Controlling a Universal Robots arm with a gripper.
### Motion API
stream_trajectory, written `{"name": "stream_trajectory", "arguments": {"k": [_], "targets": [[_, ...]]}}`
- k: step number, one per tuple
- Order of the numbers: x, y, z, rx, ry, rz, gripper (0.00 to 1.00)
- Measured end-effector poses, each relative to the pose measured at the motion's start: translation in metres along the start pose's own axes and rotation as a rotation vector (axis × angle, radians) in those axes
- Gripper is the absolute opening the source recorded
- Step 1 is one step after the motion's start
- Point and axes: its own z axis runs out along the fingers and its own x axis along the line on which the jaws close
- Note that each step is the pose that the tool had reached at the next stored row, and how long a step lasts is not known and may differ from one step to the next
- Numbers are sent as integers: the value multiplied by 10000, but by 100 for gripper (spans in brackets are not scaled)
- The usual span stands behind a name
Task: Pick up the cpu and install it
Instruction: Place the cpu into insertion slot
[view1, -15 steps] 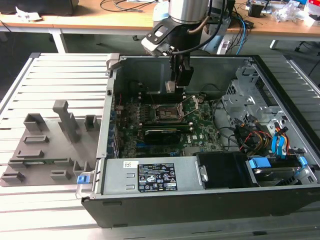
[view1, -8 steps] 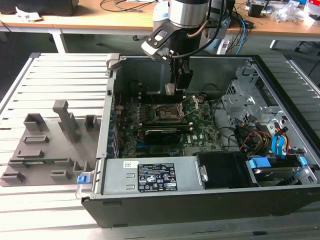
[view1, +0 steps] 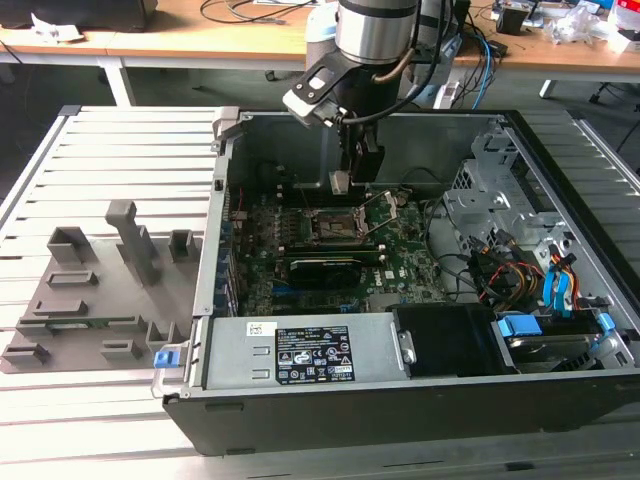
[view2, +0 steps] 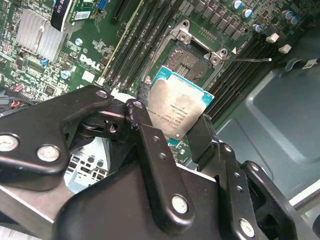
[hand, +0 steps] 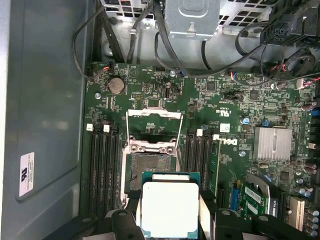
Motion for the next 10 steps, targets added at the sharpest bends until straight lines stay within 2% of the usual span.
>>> {"name": "stream_trajectory", "arguments": {"k": [10], "targets": [[2, 1, 71, 0, -1, 0, 55]]}}
